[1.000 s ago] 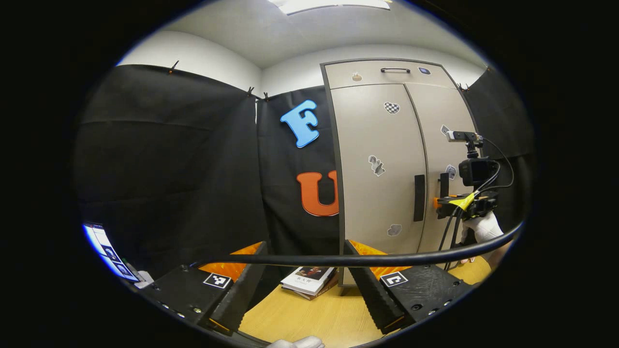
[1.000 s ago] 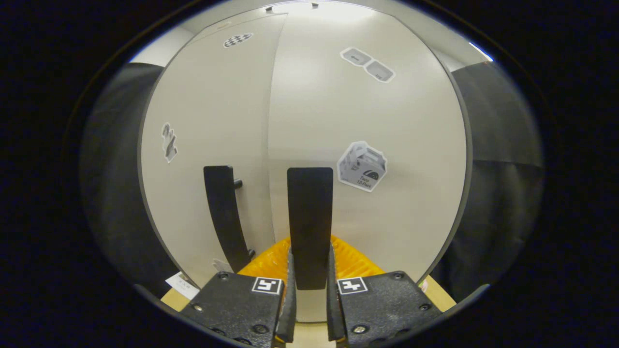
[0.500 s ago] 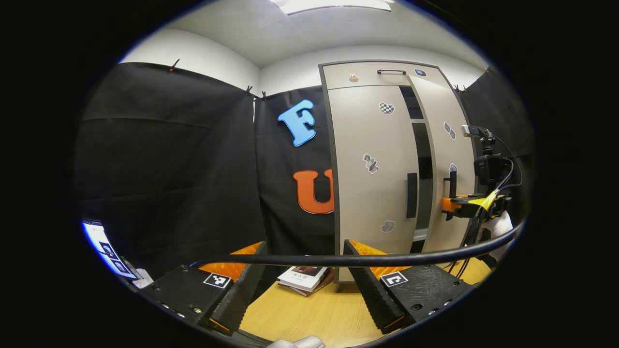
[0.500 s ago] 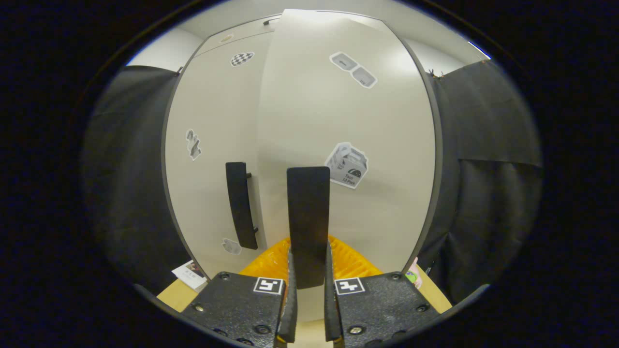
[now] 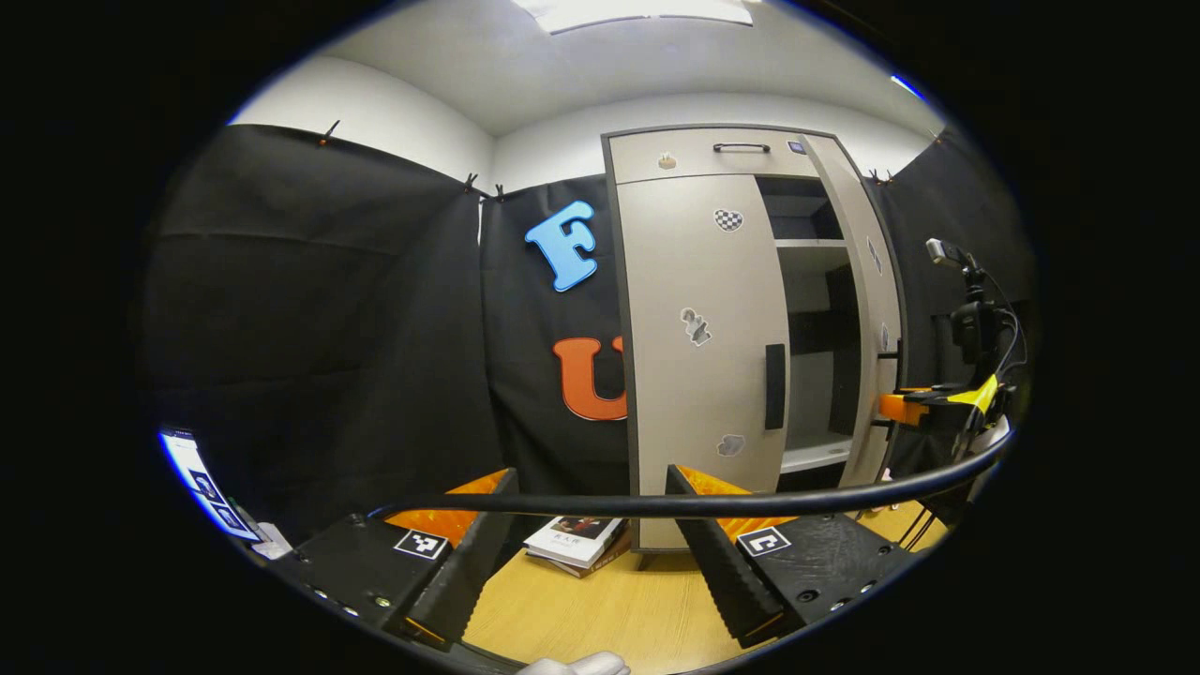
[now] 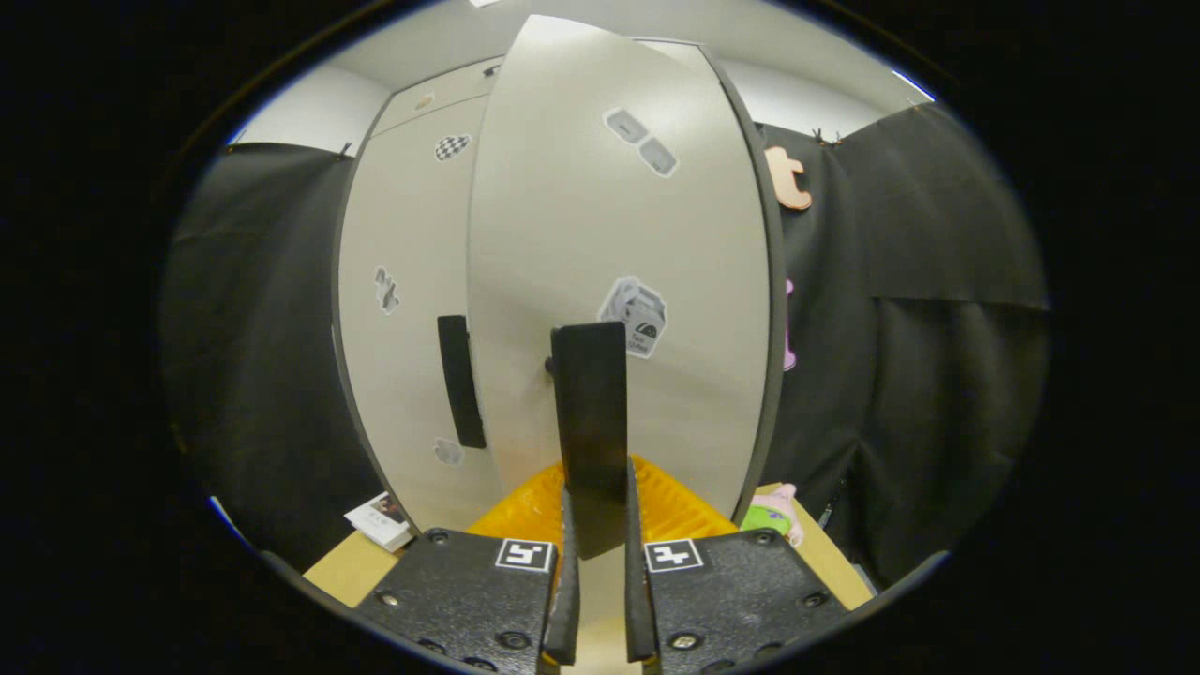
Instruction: Open the right door of the double-door shoe cabinet with the right hand, and open the left door with the left hand.
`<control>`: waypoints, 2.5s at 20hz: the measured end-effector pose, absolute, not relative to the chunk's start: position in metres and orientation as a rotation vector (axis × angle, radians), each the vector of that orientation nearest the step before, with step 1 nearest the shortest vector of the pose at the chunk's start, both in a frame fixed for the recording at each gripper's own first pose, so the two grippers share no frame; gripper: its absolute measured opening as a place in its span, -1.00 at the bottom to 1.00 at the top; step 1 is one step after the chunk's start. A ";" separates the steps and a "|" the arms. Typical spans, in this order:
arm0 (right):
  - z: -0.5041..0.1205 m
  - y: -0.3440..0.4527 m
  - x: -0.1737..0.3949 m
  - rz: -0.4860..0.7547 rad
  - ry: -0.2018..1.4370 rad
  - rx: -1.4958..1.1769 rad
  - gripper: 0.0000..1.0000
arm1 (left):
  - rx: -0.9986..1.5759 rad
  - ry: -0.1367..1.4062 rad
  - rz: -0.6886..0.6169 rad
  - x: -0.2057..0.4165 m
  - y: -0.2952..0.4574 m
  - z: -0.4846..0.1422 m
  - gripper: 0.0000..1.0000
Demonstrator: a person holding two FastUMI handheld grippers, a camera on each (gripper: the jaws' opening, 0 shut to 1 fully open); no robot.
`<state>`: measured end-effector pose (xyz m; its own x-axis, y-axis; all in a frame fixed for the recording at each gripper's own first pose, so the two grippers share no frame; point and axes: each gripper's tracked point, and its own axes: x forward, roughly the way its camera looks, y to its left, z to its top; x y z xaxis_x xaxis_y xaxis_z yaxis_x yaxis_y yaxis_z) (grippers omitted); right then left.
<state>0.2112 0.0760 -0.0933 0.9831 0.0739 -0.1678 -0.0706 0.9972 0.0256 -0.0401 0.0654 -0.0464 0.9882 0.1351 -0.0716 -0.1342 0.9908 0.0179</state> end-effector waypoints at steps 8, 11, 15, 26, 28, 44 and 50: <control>-0.093 0.052 0.200 0.020 0.167 0.015 -0.67 | 0.001 0.061 0.051 -0.035 0.027 -0.044 0.92; -0.093 0.047 0.198 0.043 0.175 -0.004 -0.75 | -0.031 0.075 0.006 -0.028 0.007 -0.048 0.92; -0.093 0.033 0.195 0.001 0.172 -0.005 -0.81 | -0.031 0.065 -0.020 -0.024 -0.007 -0.045 0.92; -0.092 -0.003 0.193 -0.046 0.174 0.019 -0.93 | -0.033 0.059 -0.090 -0.016 -0.045 -0.041 0.92; -0.090 -0.006 0.196 -0.031 0.170 0.011 -0.93 | -0.037 0.056 -0.087 -0.017 -0.044 -0.039 0.92; -0.075 -0.024 0.168 -0.129 0.131 -0.063 0.70 | -0.017 0.041 -0.052 -0.011 -0.033 -0.033 0.92; -0.066 0.002 0.152 -0.086 0.095 -0.029 1.00 | -0.027 0.024 -0.057 0.012 -0.033 -0.032 0.92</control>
<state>0.1517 0.0021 -0.0664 0.9918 -0.0874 -0.0932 0.0847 0.9959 -0.0331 0.0115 -0.0330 -0.0324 0.9981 -0.0575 -0.0229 0.0569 0.9980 -0.0277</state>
